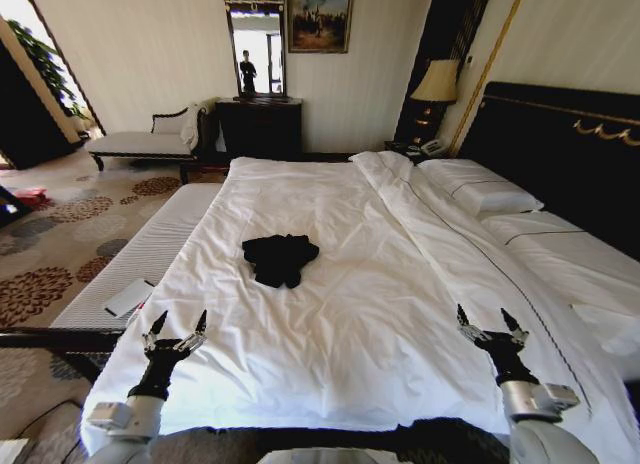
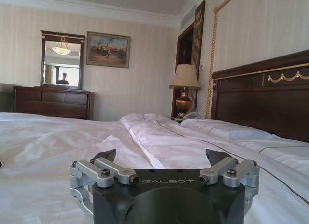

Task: Fold the clothes on the bed.

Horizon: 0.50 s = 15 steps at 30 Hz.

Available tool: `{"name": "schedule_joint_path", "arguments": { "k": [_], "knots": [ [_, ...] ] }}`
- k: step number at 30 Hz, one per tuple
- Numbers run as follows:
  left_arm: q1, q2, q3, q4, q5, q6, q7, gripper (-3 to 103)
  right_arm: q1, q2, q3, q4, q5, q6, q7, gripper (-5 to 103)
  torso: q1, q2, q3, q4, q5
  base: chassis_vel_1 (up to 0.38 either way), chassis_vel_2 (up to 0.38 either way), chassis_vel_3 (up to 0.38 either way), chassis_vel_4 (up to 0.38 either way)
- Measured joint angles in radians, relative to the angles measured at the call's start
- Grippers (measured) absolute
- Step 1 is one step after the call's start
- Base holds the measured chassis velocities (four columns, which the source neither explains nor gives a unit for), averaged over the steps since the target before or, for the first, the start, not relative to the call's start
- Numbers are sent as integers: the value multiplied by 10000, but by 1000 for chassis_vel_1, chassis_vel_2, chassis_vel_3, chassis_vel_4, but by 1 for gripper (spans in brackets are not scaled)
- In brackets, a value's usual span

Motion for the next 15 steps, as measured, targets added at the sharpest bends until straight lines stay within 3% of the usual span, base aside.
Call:
{"name": "schedule_joint_path", "arguments": {
  "k": [6,15],
  "knots": [
    [20,11,16,-8,12,0,-5,100,-102,155,52,-154,-65,136,-53,100,0,0,0,-2,-1,22,13,-24,-15],
    [10,-9,85,-23,70,1,-23,100,-161,200,126,-200,-67,180,-87,100,0,0,1,2,-3,114,106,-118,-118]
  ]
}}
